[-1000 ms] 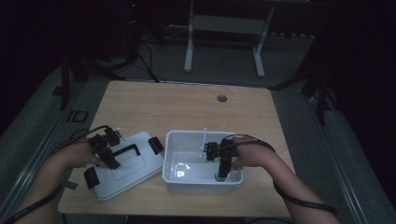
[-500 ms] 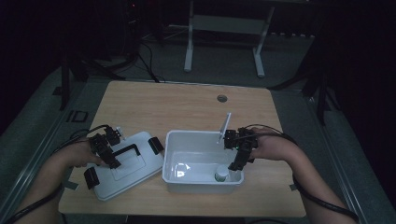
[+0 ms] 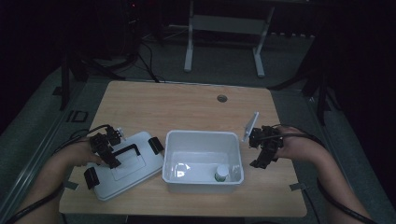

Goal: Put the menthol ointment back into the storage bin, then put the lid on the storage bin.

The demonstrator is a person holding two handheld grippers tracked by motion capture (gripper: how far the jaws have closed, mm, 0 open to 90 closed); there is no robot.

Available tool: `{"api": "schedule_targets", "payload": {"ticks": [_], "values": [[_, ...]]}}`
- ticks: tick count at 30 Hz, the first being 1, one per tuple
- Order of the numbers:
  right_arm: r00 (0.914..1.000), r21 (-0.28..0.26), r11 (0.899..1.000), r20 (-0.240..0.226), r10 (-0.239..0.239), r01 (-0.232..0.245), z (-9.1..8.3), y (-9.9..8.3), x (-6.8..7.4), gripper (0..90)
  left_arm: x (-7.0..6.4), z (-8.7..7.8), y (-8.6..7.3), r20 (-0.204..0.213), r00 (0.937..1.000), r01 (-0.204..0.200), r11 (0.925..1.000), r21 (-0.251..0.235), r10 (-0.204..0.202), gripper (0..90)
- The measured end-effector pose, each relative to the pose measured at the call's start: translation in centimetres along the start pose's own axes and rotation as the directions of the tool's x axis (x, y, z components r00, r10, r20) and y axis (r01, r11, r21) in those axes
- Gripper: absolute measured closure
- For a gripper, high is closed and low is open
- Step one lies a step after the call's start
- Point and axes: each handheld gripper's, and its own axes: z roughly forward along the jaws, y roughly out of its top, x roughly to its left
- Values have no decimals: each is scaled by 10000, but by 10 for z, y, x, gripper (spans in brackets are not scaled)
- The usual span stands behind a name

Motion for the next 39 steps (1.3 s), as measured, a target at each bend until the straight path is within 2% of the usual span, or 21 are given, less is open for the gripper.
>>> {"api": "schedule_targets", "payload": {"ticks": [5,10,17,19,20,24,27,30,34,35,37,39], "values": [[9993,184,9994,-201,314,-310,17,-17,-3,174,0,0,1,17,10000,-39,9998,-192,39,331],[9970,373,9974,-426,639,-624,38,-30,-5,175,0,2,3,11,9998,-177,9997,-138,178,365],[9937,568,9945,-646,912,-876,61,-42,-3,175,3,1,8,146,9996,-256,9990,-368,262,480],[9932,680,9937,-687,935,-888,68,-46,-3,175,5,1,10,315,9992,-246,9988,-425,260,490],[9938,715,9941,-688,868,-818,72,-49,-4,175,6,1,11,381,9988,-277,9987,-432,294,524],[9920,589,9940,-805,970,-924,82,-58,-6,175,6,3,17,505,9979,-396,9984,-407,417,580],[9894,420,9933,-936,1111,-1076,88,-63,-7,180,6,7,20,585,9969,-516,9983,-273,532,610],[9885,577,9911,-849,1250,-1204,94,-67,-8,180,5,10,22,477,9974,-543,9985,-82,546,619],[9886,711,9899,-794,1283,-1227,96,-68,-8,181,5,10,23,560,9969,-540,9984,-153,548,653],[9881,735,9896,-821,1299,-1240,96,-68,-9,180,5,10,23,629,9965,-542,9983,-201,554,761],[9879,764,9889,-797,1331,-1271,96,-67,-9,181,5,7,23,805,9950,-570,9977,-353,597,815],[9878,754,9887,-767,1355,-1297,96,-67,-10,181,4,6,23,890,9937,-658,9972,-358,687,830]]}}
